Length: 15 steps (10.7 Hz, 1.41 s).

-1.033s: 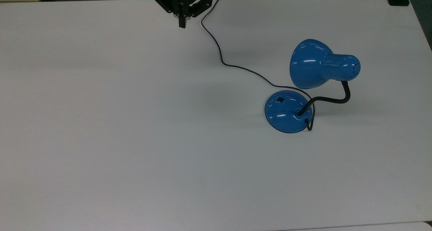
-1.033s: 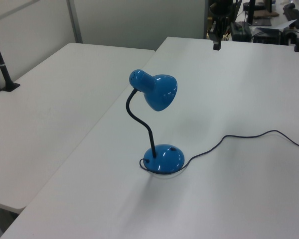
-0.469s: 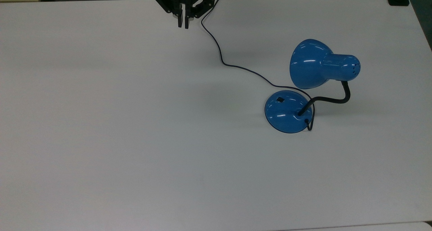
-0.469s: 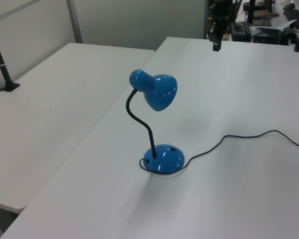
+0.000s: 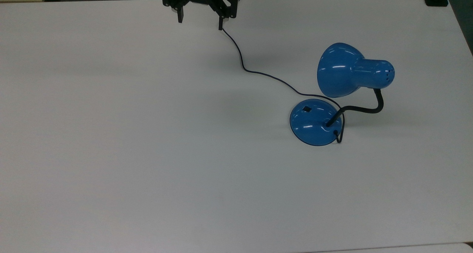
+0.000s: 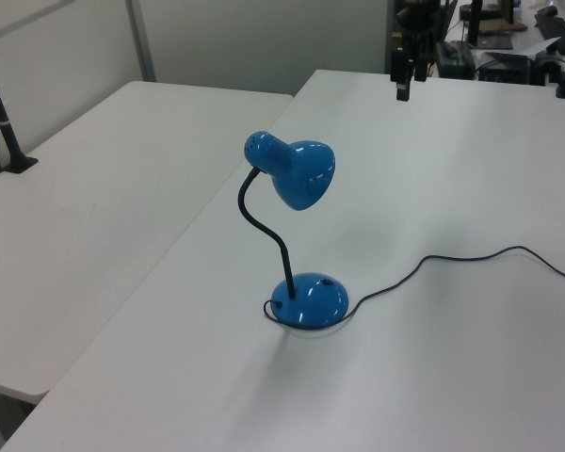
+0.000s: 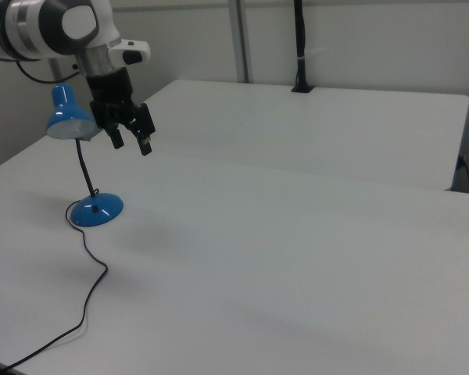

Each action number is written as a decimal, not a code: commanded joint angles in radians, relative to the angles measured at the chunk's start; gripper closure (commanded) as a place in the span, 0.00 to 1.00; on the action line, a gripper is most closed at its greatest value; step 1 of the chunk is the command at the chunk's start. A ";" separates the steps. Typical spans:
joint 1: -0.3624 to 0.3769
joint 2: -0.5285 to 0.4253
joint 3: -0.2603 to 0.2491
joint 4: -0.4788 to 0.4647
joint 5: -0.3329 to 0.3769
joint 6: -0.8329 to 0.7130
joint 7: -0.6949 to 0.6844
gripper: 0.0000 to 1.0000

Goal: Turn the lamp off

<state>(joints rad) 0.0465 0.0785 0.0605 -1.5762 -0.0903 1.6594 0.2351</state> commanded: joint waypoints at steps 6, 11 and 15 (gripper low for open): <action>0.016 -0.031 -0.028 0.013 0.018 -0.072 -0.184 0.00; 0.015 -0.031 -0.025 0.022 0.021 -0.083 -0.183 0.00; 0.012 -0.031 -0.027 0.028 0.038 -0.096 -0.187 0.00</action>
<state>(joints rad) 0.0464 0.0571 0.0509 -1.5590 -0.0743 1.6084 0.0763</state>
